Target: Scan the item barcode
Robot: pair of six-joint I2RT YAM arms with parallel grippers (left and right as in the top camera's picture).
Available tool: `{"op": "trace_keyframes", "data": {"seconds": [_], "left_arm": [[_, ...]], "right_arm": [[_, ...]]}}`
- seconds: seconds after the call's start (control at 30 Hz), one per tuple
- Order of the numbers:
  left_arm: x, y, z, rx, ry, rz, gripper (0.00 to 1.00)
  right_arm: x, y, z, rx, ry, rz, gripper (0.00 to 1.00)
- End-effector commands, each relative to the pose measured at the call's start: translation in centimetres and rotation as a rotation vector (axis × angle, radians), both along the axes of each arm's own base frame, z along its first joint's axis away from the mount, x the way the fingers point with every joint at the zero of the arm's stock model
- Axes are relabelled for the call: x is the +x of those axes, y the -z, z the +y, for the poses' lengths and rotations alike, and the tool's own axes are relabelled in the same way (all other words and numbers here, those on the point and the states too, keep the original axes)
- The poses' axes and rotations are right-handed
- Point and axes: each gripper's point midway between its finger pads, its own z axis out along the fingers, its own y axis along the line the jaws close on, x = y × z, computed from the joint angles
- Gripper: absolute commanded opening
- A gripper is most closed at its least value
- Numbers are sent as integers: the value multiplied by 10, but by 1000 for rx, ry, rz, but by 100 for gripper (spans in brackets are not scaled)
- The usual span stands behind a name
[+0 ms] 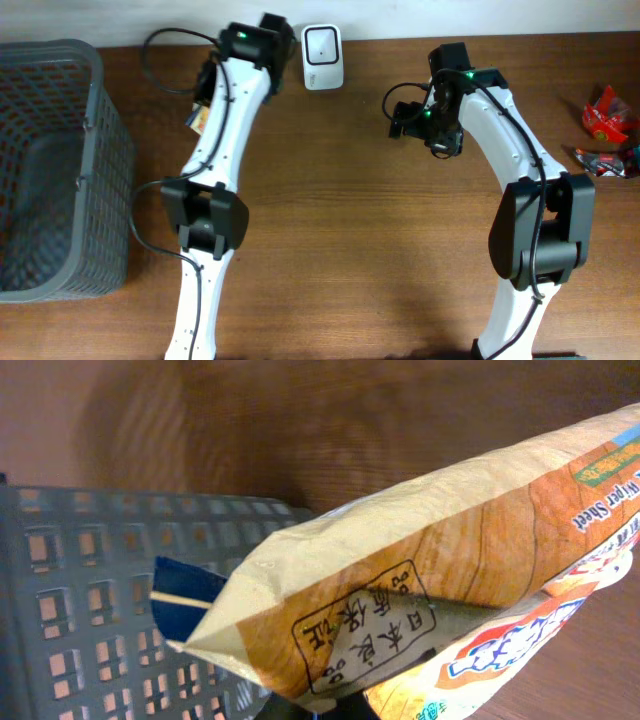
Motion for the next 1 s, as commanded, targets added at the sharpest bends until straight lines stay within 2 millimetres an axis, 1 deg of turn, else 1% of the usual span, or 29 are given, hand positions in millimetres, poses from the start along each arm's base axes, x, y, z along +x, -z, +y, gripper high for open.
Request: {"op": "trace_keyframes", "data": {"seconds": [0.0, 0.03, 0.07, 0.13, 0.17, 0.2, 0.23, 0.3, 0.37, 0.4, 0.43, 0.47, 0.5, 0.53, 0.6, 0.63, 0.67, 0.7, 0.73, 0.77, 0.8, 0.83, 0.87, 0.9, 0.93, 0.97], "left_arm": [[-17, 20, -37, -63, 61, 86, 0], [-22, 29, -51, -110, 77, 117, 0], [-30, 41, -73, -200, 97, 158, 0], [-49, 60, -121, -416, 130, 244, 0], [-58, 66, -141, -505, 141, 283, 0], [-75, 72, -176, -656, 159, 351, 0], [-87, 73, -201, -766, 173, 398, 0], [-101, 72, -231, -892, 194, 454, 0], [-108, 69, -245, -962, 198, 482, 2], [-105, 68, -246, -977, 200, 473, 29], [-103, 67, -244, -988, 195, 470, 99], [-97, 65, -241, -995, 192, 452, 99], [-90, 61, -235, -1006, 186, 427, 99], [-82, 55, -230, -1017, 184, 400, 99], [-61, 32, -215, -1073, 179, 313, 99], [-48, 18, -201, -1092, 171, 252, 99], [-27, 10, -169, -1055, 140, 165, 100], [-19, 10, -153, -1023, 117, 133, 84], [-10, 12, -127, -996, 71, 103, 51], [-7, 23, -108, -1007, 17, 117, 28], [-8, 29, -103, -1004, -3, 129, 24], [-10, 38, -100, -999, -22, 153, 17], [-13, 50, -99, -993, -38, 180, 12], [-16, 60, -100, -987, -47, 204, 11], [-17, 70, -102, -982, -52, 222, 13], [-18, 84, -104, -978, -57, 239, 11]], "right_arm": [[0, -6, 0, -13, -11, -17, 98], [0, -6, 0, -13, -11, -13, 98], [-1, -5, 0, -13, -12, -9, 98], [-14, -3, -2, -19, -12, 43, 98], [-16, -2, -3, -21, -11, 52, 98], [-15, -3, -5, -9, -2, 51, 98], [-15, -4, -6, 17, 6, 55, 99], [-14, -7, -10, 82, 26, 62, 98], [-14, -11, -15, 171, 52, 73, 98], [-16, -12, -19, 192, 64, 80, 98], [-17, -13, -22, 208, 51, 80, 98], [-18, -15, -21, 234, 3, 69, 98], [-20, -18, -16, 259, -51, 59, 98], [-22, -19, -13, 270, -78, 56, 98], [-23, -19, -8, 273, -86, 63, 98], [-24, -19, -2, 273, -99, 64, 100], [-26, -19, 7, 275, -122, 66, 87], [-27, -19, 16, 274, -142, 64, 69], [-28, -19, 29, 273, -175, 58, 48], [-27, -20, 48, 271, -219, 39, 29], [-26, -21, 59, 272, -246, 25, 23], [-26, -22, 71, 275, -264, 15, 17], [-28, -24, 90, 296, -272, 13, 10], [-30, -26, 105, 320, -283, 11, 7], [-32, -28, 120, 337, -305, 0, 4], [-35, -27, 140, 342, -326, -8, 4]]}}
